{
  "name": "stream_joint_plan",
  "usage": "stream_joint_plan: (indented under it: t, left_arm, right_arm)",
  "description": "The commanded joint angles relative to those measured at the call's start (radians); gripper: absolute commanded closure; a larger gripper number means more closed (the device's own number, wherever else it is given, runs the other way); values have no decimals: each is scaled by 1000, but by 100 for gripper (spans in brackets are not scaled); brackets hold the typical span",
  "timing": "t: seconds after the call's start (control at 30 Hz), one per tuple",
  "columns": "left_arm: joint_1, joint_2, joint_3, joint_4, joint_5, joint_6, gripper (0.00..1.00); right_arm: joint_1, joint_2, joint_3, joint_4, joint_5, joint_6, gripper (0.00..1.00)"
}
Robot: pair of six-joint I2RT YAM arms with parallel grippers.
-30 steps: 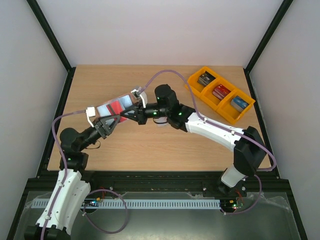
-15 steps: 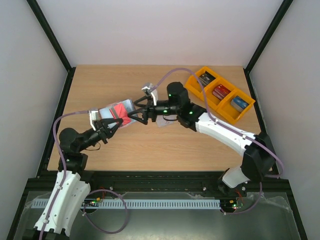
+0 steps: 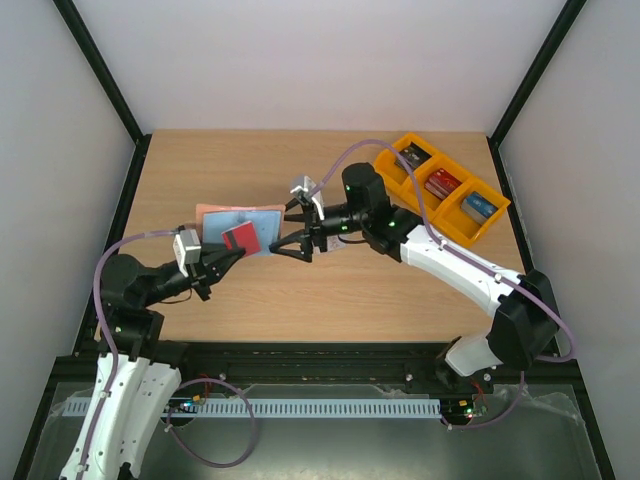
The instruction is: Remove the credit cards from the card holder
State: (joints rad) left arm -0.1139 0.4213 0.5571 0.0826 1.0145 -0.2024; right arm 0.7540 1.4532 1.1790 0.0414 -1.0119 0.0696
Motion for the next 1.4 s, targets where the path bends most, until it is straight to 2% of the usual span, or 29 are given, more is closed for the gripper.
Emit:
stream_joint_plan:
  t: [0.0,0.1,0.17,0.23,0.3,0.43,0.57,0.7,0.83,0.97,1.07,1.2,1.37]
  left_arm:
    - [-4,2,29,-13,10,59,98]
    - [-7,6,18,-14,-17,47,98]
    - [-9,8,13,-10,-22,41,98]
    - [-14,12,8,-10,-22,38,98]
    - [-17,13,6,-18,-26,39,98]
    - [-25,11,4,-55,-30,57,98]
    - [-29,9,-1,-86,-36,69,98]
    - [-32,14,-3,-77,-40,60,98]
    - [-36,11,-11,-59,-41,41,98]
    - [-48,12,-63,56,-64,-74,96]
    - [-50,14,-84,116,-105,-154,89]
    - [-50,7,-79,91,-128,-162,73]
    - [-26,-4,-41,65,-180,-209,66]
  right_arm:
    - [16,-9,6,-9,-193,-74,1]
    - [57,-24,7,-36,-139,-129,1]
    - [77,-27,-4,49,-97,-64,3]
    - [88,-23,-20,167,-94,35,10]
    - [95,-13,-11,222,-85,85,22]
    - [97,-3,4,267,-64,153,53]
    - [100,-2,1,282,-63,183,71]
    - [102,2,7,260,-44,163,96]
    - [102,4,24,217,-68,134,98]
    - [102,-5,19,188,-54,129,98]
    - [102,-21,-7,206,-44,145,98]
    - [100,-29,-12,199,-48,125,98]
    - [71,-44,-12,171,-71,107,98]
